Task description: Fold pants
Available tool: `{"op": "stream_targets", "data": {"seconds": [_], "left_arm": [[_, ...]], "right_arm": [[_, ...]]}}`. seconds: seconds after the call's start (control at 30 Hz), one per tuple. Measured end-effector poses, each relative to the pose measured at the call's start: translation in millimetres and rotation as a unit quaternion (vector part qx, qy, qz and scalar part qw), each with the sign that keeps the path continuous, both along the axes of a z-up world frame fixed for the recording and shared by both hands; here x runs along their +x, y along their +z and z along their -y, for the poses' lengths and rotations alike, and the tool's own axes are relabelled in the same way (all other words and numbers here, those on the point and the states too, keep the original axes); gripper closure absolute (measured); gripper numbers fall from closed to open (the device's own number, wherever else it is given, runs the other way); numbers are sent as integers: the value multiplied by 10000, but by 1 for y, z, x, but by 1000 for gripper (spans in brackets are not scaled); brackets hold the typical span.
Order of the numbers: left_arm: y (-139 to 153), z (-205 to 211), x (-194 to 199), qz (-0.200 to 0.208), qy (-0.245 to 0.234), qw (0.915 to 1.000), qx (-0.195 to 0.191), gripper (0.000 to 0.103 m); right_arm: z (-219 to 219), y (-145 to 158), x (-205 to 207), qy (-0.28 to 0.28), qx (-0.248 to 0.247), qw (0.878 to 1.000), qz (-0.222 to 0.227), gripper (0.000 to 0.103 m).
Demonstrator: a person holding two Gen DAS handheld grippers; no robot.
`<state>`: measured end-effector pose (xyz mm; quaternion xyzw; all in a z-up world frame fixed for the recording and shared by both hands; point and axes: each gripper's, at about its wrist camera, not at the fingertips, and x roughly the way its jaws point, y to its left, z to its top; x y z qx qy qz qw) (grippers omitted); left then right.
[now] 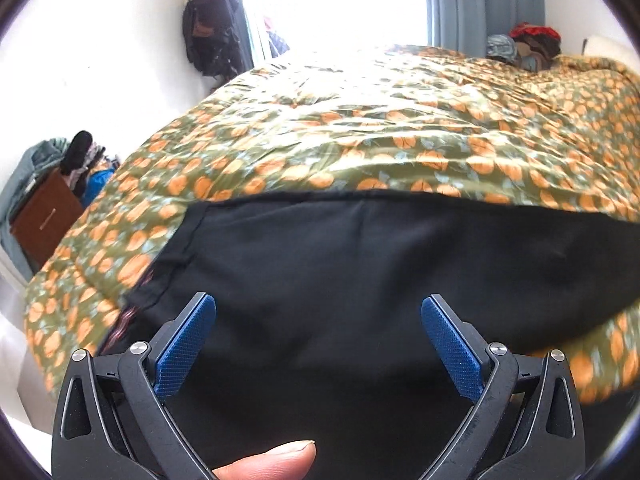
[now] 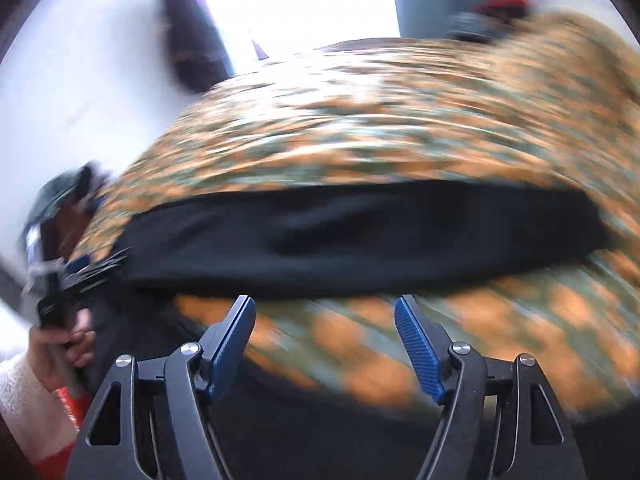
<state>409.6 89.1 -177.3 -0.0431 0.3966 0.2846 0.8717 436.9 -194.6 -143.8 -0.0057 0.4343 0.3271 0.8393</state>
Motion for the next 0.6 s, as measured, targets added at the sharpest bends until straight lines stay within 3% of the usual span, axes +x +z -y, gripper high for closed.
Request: {"op": "stream_targets", "data": {"seconds": [0.13,0.2,0.3,0.47,0.6], "left_arm": [[-47,-12,24,-600,189,9980,22,0],[-74,-26,16,-420,203,9980,-436,0],[-74,-27,8,-161,173,9985,-500,0],[-76,-24,10,-115,160,9989,-431,0],[-77,-24,12,-136,177,9992,-336,0]], "right_arm": [[-96,-46,22,922,188,9948,-393,31],[-114,-75,38,1240,13,9910,-511,31],[-103,-106,70,1174,-371,9906,-594,31],[34,-123,149,-67,-567,9973,-472,31],[153,-119,189,-1312,-1034,9855,-309,31]]}}
